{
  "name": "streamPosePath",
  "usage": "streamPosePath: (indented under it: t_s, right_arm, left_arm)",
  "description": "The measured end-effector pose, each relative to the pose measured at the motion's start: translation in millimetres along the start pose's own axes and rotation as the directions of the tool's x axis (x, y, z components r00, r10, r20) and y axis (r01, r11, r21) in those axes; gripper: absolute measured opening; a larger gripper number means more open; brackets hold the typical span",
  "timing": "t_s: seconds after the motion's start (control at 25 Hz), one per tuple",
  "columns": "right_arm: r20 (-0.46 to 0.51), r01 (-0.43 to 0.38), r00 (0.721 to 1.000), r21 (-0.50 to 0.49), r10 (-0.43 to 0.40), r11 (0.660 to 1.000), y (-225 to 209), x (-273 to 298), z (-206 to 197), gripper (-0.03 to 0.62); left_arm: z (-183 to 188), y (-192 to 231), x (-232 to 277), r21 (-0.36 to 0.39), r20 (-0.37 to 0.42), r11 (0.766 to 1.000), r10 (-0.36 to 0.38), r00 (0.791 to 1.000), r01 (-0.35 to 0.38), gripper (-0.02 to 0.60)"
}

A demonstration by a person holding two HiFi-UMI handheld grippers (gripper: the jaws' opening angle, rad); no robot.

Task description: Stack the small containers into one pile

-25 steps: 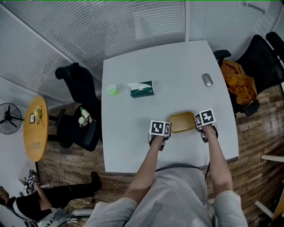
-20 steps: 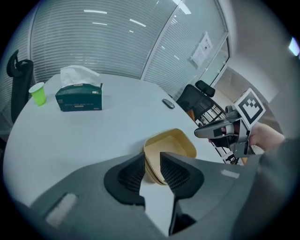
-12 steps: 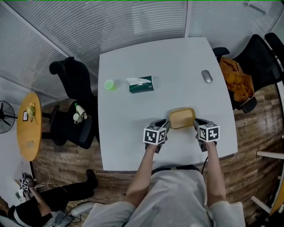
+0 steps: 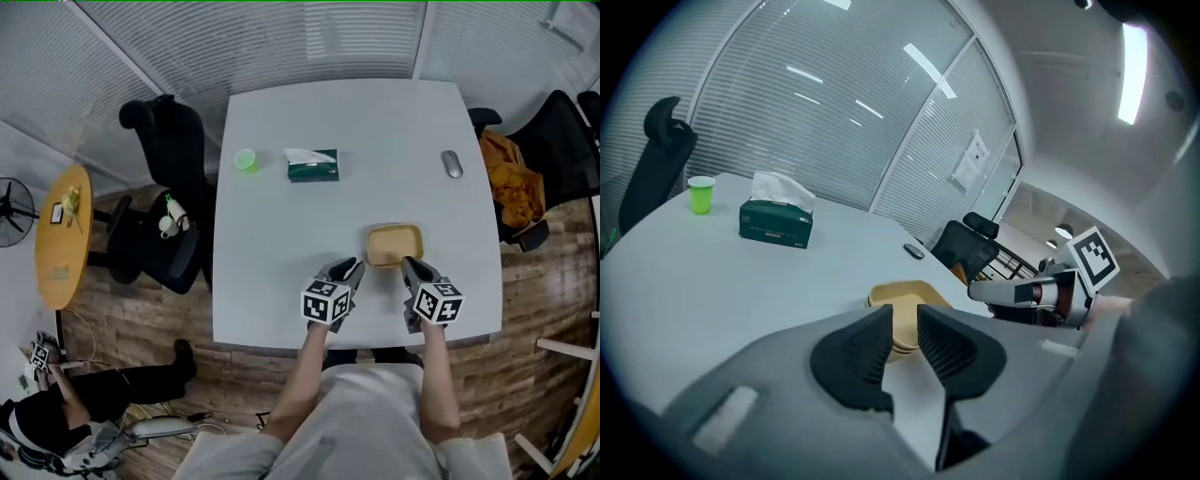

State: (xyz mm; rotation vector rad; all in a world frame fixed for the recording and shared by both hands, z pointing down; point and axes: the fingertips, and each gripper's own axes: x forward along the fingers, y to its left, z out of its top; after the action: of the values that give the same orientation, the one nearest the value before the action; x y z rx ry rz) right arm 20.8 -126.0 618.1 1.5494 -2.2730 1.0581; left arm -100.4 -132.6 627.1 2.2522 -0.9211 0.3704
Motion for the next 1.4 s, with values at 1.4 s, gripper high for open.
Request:
streamPosePath:
  t_s: [1.4]
  right_arm:
    - [-0.063,-0.149,0.989,-0.309,0.136,0.939,-33.9,-96.9,-38.3,0.002]
  left_arm:
    - [-52.2,-102.4,-22.8,0.08,0.14,0.943,0.309,0.941,-0.322,0.029]
